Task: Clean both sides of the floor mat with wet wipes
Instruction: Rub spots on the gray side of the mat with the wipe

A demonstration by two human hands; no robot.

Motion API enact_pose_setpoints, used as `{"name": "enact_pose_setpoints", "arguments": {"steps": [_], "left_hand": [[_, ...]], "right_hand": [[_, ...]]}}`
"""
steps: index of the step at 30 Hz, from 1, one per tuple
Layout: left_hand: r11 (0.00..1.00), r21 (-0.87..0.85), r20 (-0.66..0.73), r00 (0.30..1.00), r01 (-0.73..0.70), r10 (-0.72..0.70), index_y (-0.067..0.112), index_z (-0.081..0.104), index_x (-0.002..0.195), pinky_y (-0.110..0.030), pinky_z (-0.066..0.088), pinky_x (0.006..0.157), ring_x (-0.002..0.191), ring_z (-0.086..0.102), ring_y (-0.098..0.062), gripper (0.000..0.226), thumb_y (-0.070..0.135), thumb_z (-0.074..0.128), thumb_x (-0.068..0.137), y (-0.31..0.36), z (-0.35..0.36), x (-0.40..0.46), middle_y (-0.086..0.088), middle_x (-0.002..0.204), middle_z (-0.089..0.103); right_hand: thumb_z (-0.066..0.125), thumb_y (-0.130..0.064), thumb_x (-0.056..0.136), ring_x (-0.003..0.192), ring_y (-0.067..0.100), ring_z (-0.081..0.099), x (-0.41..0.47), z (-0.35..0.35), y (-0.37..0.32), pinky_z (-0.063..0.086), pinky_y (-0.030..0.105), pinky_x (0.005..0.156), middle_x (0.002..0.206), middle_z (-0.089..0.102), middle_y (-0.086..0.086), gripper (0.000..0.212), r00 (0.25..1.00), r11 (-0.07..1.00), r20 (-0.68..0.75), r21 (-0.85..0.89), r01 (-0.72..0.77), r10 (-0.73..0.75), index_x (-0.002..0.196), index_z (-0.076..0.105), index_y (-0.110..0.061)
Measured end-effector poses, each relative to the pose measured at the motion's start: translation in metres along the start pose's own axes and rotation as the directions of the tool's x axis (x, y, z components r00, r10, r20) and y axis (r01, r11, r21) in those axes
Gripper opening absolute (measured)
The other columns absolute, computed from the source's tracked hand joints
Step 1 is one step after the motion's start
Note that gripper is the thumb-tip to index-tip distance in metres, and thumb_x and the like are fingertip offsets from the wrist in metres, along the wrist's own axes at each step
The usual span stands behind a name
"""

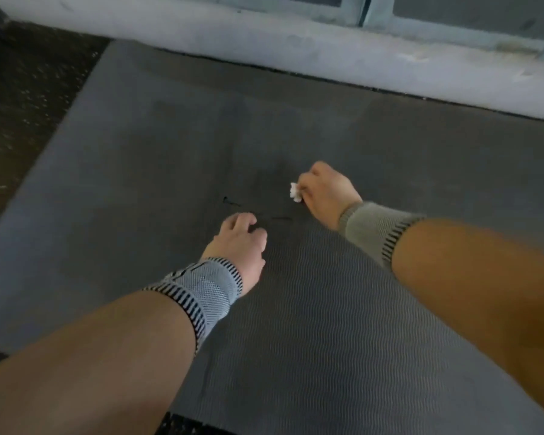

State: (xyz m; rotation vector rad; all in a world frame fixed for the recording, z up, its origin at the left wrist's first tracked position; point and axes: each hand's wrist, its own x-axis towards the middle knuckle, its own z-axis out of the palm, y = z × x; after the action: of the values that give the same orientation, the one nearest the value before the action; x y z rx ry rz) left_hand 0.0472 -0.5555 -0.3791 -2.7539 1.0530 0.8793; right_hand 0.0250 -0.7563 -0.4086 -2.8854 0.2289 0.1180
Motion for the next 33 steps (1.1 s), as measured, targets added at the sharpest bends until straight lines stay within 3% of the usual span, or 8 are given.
{"name": "enact_pose_setpoints", "arguments": {"steps": [3,6,12,16,19,23,29,33], "left_hand": [[0.999,-0.036,0.036,0.999,0.021,-0.019,0.024,0.054,0.107,-0.039,0.040,0.104,0.141,0.016,-0.024,0.024,0.034,0.065,0.088,0.001,-0.006,0.002,0.002,0.148,0.020],[0.998,0.015,0.090,0.994,0.057,-0.058,0.026,0.051,0.095,-0.040,0.045,0.098,0.137,0.019,-0.024,0.027,0.040,0.070,0.084,0.004,-0.013,0.007,0.003,0.144,0.022],[0.993,0.082,0.079,0.993,0.082,-0.089,0.023,0.050,0.117,-0.043,0.045,0.099,0.127,0.031,-0.028,0.049,0.050,0.070,0.080,0.007,-0.017,0.016,0.001,0.134,0.032],[0.996,0.025,-0.001,0.996,0.090,-0.090,0.029,0.020,0.149,-0.041,0.044,0.100,0.133,0.028,-0.027,0.069,0.043,0.057,0.092,0.009,-0.012,0.013,0.001,0.144,0.028],[0.991,0.087,-0.002,0.995,0.104,-0.104,0.030,0.011,0.153,-0.038,0.045,0.096,0.132,0.028,-0.027,0.067,0.033,0.049,0.098,0.011,-0.015,0.022,0.002,0.144,0.029],[0.982,0.161,0.045,0.993,0.097,-0.105,0.034,0.020,0.152,-0.039,0.042,0.104,0.131,0.030,-0.027,0.065,0.022,0.051,0.096,0.009,-0.026,0.034,0.000,0.142,0.031],[0.997,-0.057,-0.030,0.998,0.050,-0.051,0.029,0.045,0.143,-0.034,0.023,0.118,0.146,0.015,-0.015,0.051,0.015,0.048,0.094,0.004,-0.025,0.043,0.010,0.159,0.016],[0.989,-0.139,-0.053,0.997,0.044,-0.052,0.028,0.048,0.138,-0.033,0.025,0.117,0.140,0.029,-0.011,0.049,0.007,0.045,0.093,-0.002,-0.032,0.046,0.016,0.155,0.029]], "right_hand": [[0.053,-0.010,0.089,0.092,0.024,0.059,-0.057,0.005,-0.017,0.046,0.029,0.076,0.103,0.054,0.003,0.023,0.968,0.974,0.160,0.150,0.170,-0.194,0.099,0.067,-0.025],[0.056,-0.024,0.087,0.084,0.019,0.059,-0.120,0.002,-0.030,0.046,0.023,0.064,0.090,0.056,-0.004,0.009,0.730,0.892,0.514,0.298,0.340,-0.450,0.090,0.062,-0.030],[0.057,-0.011,0.088,0.079,0.031,0.058,-0.032,-0.024,0.040,0.046,0.037,0.071,0.081,0.056,0.008,0.019,0.997,0.995,-0.041,0.075,0.062,-0.059,0.089,0.073,-0.021],[0.052,-0.035,0.086,0.054,0.001,0.046,-0.103,0.005,-0.002,0.036,0.017,0.048,0.064,0.053,-0.001,0.021,0.898,0.970,0.372,0.139,0.198,-0.236,0.068,0.058,-0.026],[0.045,-0.038,0.088,0.060,0.003,0.049,-0.074,0.000,0.020,0.039,0.019,0.052,0.070,0.055,-0.005,0.024,0.893,0.940,0.292,0.105,0.326,-0.342,0.071,0.057,-0.026],[0.049,-0.019,0.094,0.090,0.025,0.056,-0.012,-0.010,0.049,0.039,0.029,0.071,0.095,0.058,0.007,0.021,0.994,0.997,-0.084,0.039,-0.060,0.063,0.098,0.069,-0.018],[0.060,-0.020,0.087,0.078,0.015,0.053,-0.052,0.000,-0.002,0.038,0.018,0.061,0.081,0.049,-0.010,0.006,0.921,0.896,0.168,0.346,0.279,-0.352,0.084,0.065,-0.022],[0.052,-0.012,0.092,0.100,0.026,0.053,0.037,-0.012,0.028,0.041,0.029,0.081,0.100,0.052,0.004,0.021,0.998,0.990,-0.055,0.128,0.050,-0.044,0.103,0.067,-0.021]]}}
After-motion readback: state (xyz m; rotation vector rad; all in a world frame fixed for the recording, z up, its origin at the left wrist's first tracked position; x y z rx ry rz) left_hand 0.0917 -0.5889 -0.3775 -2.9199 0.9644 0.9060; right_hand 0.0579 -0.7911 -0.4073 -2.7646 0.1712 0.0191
